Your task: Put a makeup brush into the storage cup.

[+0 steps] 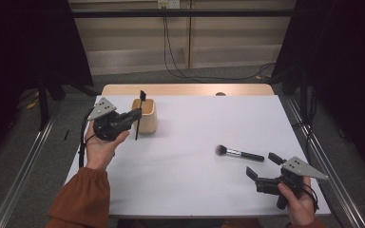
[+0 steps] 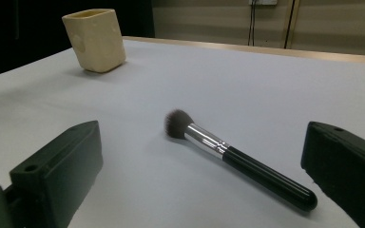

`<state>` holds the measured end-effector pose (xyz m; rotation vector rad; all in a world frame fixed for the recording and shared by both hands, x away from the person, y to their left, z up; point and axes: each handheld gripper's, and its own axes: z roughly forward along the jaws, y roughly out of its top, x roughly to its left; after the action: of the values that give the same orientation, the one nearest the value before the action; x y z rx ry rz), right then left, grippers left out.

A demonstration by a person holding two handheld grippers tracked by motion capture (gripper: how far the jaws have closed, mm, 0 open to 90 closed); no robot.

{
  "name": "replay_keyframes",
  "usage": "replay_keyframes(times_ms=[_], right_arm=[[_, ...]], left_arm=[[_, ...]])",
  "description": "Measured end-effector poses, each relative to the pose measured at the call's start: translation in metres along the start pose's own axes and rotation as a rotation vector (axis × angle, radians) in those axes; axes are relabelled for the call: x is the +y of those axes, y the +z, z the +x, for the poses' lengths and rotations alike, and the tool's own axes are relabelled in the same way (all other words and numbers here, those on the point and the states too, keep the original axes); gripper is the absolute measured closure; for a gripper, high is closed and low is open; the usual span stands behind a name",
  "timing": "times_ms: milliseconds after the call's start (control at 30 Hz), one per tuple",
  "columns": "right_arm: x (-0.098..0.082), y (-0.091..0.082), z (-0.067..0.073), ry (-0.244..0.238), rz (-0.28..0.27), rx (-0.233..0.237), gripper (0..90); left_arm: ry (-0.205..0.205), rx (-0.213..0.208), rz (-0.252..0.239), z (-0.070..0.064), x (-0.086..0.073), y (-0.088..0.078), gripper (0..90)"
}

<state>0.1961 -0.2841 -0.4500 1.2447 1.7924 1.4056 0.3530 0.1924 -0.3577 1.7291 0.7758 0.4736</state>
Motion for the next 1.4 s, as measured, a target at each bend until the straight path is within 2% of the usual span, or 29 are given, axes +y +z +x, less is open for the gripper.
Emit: replay_keyframes(times_ms=[67, 100, 167, 267, 633, 733, 933, 1033, 1167, 1233, 1300, 1333, 1400], right_arm=[[0.0, 0.0, 0.0, 0.0, 0.0, -0.001, 0.0], [0.0, 0.0, 0.0, -0.006, 0.005, 0.001, 0.0], [0.0, 0.0, 0.0, -0.007, 0.008, 0.002, 0.0], [-0.001, 0.0, 0.0, -0.01, 0.006, 0.002, 0.0], [-0.001, 0.0, 0.0, -0.001, -0.007, 0.009, 0.0], [-0.001, 0.0, -0.001, 0.001, -0.014, 0.008, 0.0], [-0.002, 0.0, -0.001, -0.005, -0.016, 0.025, 0.0], [-0.002, 0.0, -0.001, -0.003, -0.019, 0.031, 0.0], [-0.002, 0.0, -0.001, -0.003, -0.023, 0.033, 0.0], [-0.002, 0.0, -0.001, -0.004, -0.022, 0.032, 0.0], [-0.002, 0.0, -0.001, -0.003, -0.021, 0.032, 0.0], [-0.002, 0.0, -0.001, -0.003, -0.021, 0.031, 0.0], [-0.002, 0.0, -0.001, -0.003, -0.018, 0.033, 0.0]], left_arm=[[-0.001, 0.0, -0.005, 0.002, 0.004, 0.002, 85.9], [-0.014, 0.0, -0.013, 0.002, 0.006, 0.002, 85.9], [-0.014, 0.03, -0.005, 0.003, 0.01, 0.002, 85.9], [-0.012, 0.043, -0.016, 0.004, 0.014, 0.002, 85.9], [-0.041, 0.067, -0.046, 0.021, 0.025, 0.01, 85.9], [-0.025, 0.073, -0.034, 0.023, 0.029, 0.014, 85.9], [-0.033, 0.063, -0.046, 0.026, 0.036, 0.021, 85.9], [-0.043, 0.067, -0.046, 0.029, 0.037, 0.026, 85.9], [-0.036, 0.08, -0.047, 0.034, 0.037, 0.032, 85.9], [-0.051, 0.079, -0.048, 0.037, 0.036, 0.035, 85.9], [-0.041, 0.098, -0.044, 0.039, 0.035, 0.038, 85.9], [-0.052, 0.098, -0.052, 0.04, 0.035, 0.039, 85.9], [-0.05, 0.107, -0.06, 0.042, 0.034, 0.041, 85.9]])
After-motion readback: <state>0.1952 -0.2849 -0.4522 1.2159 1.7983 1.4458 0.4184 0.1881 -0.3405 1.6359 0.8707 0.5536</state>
